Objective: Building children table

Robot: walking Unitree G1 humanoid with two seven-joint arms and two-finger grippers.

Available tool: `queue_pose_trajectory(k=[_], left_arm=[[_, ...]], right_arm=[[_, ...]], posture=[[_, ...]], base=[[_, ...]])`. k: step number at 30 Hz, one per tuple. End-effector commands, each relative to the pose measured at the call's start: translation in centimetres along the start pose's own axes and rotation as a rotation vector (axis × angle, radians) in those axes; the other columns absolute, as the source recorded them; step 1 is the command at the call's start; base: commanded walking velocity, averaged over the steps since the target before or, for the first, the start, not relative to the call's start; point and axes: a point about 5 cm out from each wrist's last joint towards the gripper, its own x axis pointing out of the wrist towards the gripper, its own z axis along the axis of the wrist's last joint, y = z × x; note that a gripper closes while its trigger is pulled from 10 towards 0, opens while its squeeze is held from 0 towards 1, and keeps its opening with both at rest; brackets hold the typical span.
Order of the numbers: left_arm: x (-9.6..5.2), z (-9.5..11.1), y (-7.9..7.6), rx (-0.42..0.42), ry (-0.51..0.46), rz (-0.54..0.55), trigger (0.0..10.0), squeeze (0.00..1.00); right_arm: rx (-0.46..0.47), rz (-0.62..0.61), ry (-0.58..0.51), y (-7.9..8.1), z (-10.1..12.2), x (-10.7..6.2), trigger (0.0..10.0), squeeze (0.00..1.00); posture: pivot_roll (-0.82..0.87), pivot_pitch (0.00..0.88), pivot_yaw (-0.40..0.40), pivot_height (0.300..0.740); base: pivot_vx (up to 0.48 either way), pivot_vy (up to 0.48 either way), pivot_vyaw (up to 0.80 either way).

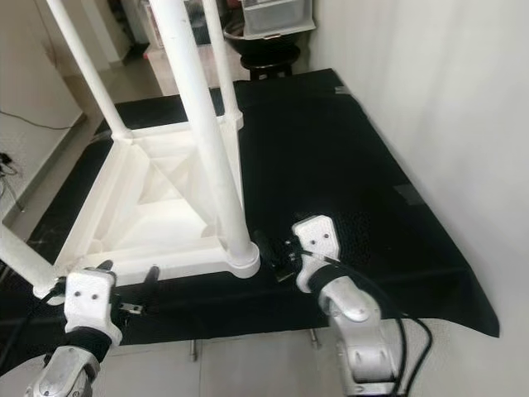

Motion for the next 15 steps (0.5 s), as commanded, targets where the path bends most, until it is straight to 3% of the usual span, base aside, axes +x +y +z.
queue_pose_trajectory(k=[1,3,5,6,7,12,15], left_arm=[[-0.1,0.2,-0.3,0.011,0.009,-0.042,10.0,0.0],[-0.2,0.3,-0.9,-0.017,0.015,-0.096,10.0,0.0],[-0.9,0.8,-2.1,-0.133,0.038,-0.202,10.0,0.0],[-0.9,0.8,-2.1,-0.133,0.038,-0.202,10.0,0.0],[-1.2,0.9,-2.2,-0.161,0.046,-0.23,10.0,0.0],[-1.8,0.2,-1.9,-0.191,0.101,-0.214,10.0,0.0],[-1.7,-0.5,-1.8,-0.209,0.134,-0.191,10.0,0.0]], right_arm=[[0.045,-0.007,0.0,0.0,-0.2,-0.6,10.0,0.0],[0.081,0.015,-0.006,0.0,-0.2,-1.4,10.0,0.0],[0.139,0.117,-0.022,0.6,-0.2,-3.7,10.0,0.0],[0.139,0.117,-0.022,0.6,-0.2,-3.7,10.0,0.0],[0.153,0.182,-0.024,1.0,-0.1,-4.7,10.0,0.0],[0.185,0.318,-0.013,2.1,0.4,-6.3,10.0,0.0],[0.187,0.344,-0.015,2.5,0.6,-6.2,10.0,0.0]], posture=[[-0.11,0.052,0.124,0.74],[-0.11,0.055,0.122,0.74],[-0.12,0.06,0.12,0.74],[-0.12,0.06,0.12,0.74],[-0.12,0.064,0.123,0.74],[-0.13,0.069,0.127,0.74],[-0.13,0.07,0.126,0.74]], base=[[0.0,0.0,0.0],[0.0,0.0,0.0],[0.0,0.0,0.0],[0.0,0.0,0.0],[0.0,0.0,0.0],[0.0,0.0,0.0],[0.0,0.212,0.0]])
